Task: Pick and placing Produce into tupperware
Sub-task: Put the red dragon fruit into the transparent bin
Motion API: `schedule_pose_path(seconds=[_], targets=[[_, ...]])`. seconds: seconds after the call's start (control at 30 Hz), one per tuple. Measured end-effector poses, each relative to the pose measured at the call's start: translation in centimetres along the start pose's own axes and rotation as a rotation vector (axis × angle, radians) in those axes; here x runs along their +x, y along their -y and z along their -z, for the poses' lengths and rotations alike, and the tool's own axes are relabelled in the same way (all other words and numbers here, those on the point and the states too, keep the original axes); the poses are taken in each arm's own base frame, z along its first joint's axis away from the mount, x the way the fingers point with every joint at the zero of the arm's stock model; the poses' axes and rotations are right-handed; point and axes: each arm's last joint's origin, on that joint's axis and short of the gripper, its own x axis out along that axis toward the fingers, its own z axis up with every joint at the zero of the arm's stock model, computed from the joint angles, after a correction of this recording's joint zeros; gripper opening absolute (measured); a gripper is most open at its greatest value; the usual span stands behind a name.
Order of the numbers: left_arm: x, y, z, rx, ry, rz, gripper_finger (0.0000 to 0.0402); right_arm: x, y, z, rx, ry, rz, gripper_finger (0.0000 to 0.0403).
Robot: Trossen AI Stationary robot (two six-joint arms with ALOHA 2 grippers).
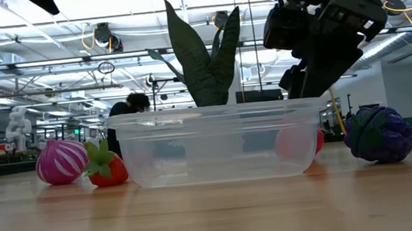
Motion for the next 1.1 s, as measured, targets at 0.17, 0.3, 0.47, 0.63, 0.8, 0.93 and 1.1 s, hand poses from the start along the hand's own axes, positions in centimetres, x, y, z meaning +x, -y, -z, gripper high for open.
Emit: schedule_pose_path(seconds=[0.17, 0.3, 0.47, 0.63, 0.8, 0.93, 1.1], targets=[[0.0, 0.0, 0.0, 0.0, 0.0, 0.0, 0.0145, -0.3, -0.1, -0.3, -0.002, 0.008, -0.001, 0.0231], [0.0, 0.0, 0.0, 0.0, 0.0, -0.001, 0.0145, -0.9, -0.4, -1.3, -0.021, -0.015, 0.004, 0.0231], [0.0, 0.0, 0.0, 0.001, 0.001, -0.001, 0.0145, -2.2, -0.9, -3.0, -0.065, -0.056, 0.044, 0.0231], [0.0, 0.0, 0.0, 0.001, 0.001, -0.001, 0.0145, -2.6, -1.0, -3.3, -0.083, -0.073, 0.067, 0.0231], [0.0, 0.0, 0.0, 0.002, 0.001, -0.002, 0.0145, -2.3, -0.9, -3.0, -0.081, -0.115, 0.074, 0.0231], [0.0, 0.0, 0.0, 0.002, 0.001, -0.001, 0.0145, -1.6, -0.7, -2.7, -0.105, -0.147, 0.075, 0.0231], [0.0, 0.0, 0.0, 0.001, 0.001, -0.002, 0.0145, -1.3, -0.6, -2.6, -0.109, -0.191, 0.078, 0.0231]])
